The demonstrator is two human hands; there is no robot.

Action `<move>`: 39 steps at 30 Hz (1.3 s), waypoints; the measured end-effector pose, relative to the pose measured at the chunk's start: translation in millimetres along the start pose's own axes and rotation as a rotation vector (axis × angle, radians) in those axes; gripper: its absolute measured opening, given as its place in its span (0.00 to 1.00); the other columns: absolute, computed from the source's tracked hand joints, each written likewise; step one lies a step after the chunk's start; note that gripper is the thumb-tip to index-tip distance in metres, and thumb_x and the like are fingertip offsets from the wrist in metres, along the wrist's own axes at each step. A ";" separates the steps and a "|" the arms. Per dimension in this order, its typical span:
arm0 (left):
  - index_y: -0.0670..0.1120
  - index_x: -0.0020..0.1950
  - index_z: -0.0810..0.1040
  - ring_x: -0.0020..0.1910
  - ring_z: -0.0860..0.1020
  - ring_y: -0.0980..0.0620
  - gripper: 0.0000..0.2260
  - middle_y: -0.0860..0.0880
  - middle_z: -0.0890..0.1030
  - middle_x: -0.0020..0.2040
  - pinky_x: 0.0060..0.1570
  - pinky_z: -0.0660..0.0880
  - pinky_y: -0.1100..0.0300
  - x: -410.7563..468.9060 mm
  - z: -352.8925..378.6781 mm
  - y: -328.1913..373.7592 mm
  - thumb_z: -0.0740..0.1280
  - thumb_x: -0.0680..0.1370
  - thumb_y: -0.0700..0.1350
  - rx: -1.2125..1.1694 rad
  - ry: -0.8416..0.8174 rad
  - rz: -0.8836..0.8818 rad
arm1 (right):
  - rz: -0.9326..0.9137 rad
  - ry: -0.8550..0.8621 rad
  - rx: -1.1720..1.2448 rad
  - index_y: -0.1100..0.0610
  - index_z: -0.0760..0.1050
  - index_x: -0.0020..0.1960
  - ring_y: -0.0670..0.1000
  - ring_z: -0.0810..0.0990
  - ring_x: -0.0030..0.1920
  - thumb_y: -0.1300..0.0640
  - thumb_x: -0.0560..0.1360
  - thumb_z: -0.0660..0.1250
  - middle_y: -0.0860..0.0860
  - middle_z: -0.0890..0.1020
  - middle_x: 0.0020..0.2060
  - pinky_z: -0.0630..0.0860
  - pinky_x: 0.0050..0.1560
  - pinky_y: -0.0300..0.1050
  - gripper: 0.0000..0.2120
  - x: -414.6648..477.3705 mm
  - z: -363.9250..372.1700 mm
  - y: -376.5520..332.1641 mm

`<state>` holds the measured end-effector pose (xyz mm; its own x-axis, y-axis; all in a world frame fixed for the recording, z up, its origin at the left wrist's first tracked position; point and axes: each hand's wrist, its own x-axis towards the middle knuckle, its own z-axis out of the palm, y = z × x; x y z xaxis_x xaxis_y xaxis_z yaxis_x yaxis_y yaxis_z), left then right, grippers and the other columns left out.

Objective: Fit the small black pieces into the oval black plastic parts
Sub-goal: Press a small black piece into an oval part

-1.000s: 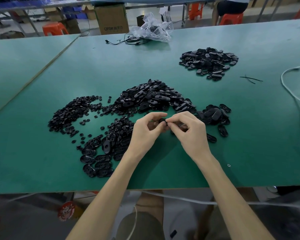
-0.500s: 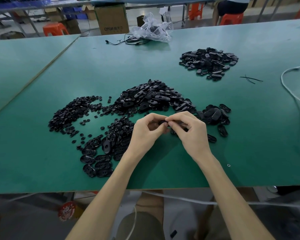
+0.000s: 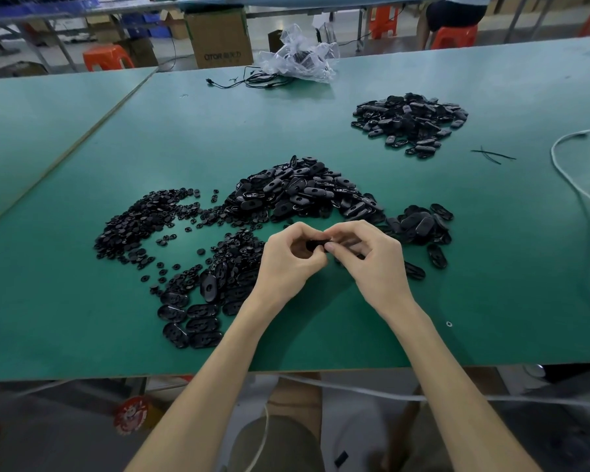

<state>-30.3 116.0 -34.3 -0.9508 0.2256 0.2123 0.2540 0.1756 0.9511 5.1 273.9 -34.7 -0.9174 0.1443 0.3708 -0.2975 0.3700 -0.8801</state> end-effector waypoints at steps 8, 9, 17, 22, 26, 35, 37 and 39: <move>0.43 0.52 0.85 0.43 0.86 0.50 0.08 0.47 0.87 0.46 0.49 0.82 0.58 -0.8 -1.1 2.6 0.72 0.78 0.32 -0.052 -0.004 0.020 | -0.017 0.035 -0.033 0.52 0.83 0.55 0.47 0.84 0.48 0.65 0.78 0.74 0.46 0.84 0.48 0.82 0.50 0.46 0.10 -0.2 -0.1 -0.2; 0.43 0.53 0.86 0.44 0.87 0.49 0.08 0.47 0.88 0.46 0.49 0.82 0.60 -1.2 -1.8 3.3 0.72 0.78 0.32 -0.071 -0.004 0.025 | -0.024 0.042 -0.039 0.52 0.82 0.55 0.47 0.84 0.48 0.65 0.78 0.73 0.46 0.84 0.48 0.82 0.50 0.44 0.10 0.0 -0.6 -0.2; 0.39 0.55 0.84 0.43 0.87 0.50 0.06 0.46 0.88 0.46 0.49 0.82 0.59 -0.8 -3.2 0.0 0.72 0.79 0.33 -0.069 0.024 0.034 | -0.043 0.021 -0.093 0.54 0.85 0.51 0.47 0.84 0.49 0.69 0.79 0.69 0.45 0.85 0.48 0.81 0.50 0.47 0.12 -0.8 0.1 1.0; 0.44 0.61 0.82 0.53 0.85 0.53 0.11 0.50 0.86 0.53 0.56 0.81 0.56 0.5 1.4 1.5 0.72 0.80 0.37 0.066 0.058 0.078 | -0.059 0.171 -0.099 0.54 0.85 0.53 0.47 0.83 0.50 0.68 0.80 0.68 0.45 0.84 0.50 0.81 0.51 0.49 0.12 -0.5 -0.5 -2.5; 0.46 0.62 0.84 0.58 0.79 0.58 0.12 0.52 0.81 0.58 0.63 0.75 0.60 -0.6 2.7 0.5 0.71 0.80 0.36 0.352 0.028 0.230 | 0.079 0.493 -0.049 0.56 0.79 0.65 0.44 0.80 0.57 0.67 0.81 0.63 0.49 0.77 0.60 0.79 0.59 0.42 0.16 2.4 -6.3 -0.9; 0.49 0.64 0.84 0.64 0.72 0.53 0.14 0.54 0.82 0.61 0.64 0.55 0.65 -1.4 11.7 -3.1 0.71 0.81 0.51 0.735 -0.113 0.323 | 0.354 0.622 0.057 0.64 0.64 0.78 0.44 0.78 0.61 0.67 0.82 0.62 0.54 0.59 0.77 0.78 0.65 0.48 0.25 6.3 -10.3 0.7; 0.48 0.59 0.86 0.58 0.75 0.52 0.10 0.54 0.84 0.56 0.61 0.57 0.64 -2.5 11.9 -0.8 0.70 0.82 0.50 0.722 -0.054 0.338 | 0.352 0.618 0.041 0.63 0.63 0.79 0.51 0.76 0.67 0.68 0.81 0.63 0.54 0.57 0.79 0.77 0.68 0.51 0.27 6.3 -10.5 0.8; 0.47 0.54 0.86 0.53 0.76 0.51 0.08 0.53 0.85 0.51 0.58 0.59 0.62 -2.9 11.2 1.1 0.68 0.83 0.48 0.710 0.021 0.333 | 0.354 0.575 0.008 0.61 0.63 0.80 0.54 0.71 0.74 0.68 0.81 0.63 0.53 0.56 0.81 0.73 0.72 0.53 0.28 6.9 -10.0 1.8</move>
<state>-25.3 126.3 -36.4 -0.8058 0.3570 0.4725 0.5725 0.6739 0.4670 0.8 284.7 -30.7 -0.6737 0.7223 0.1561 -0.0084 0.2037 -0.9790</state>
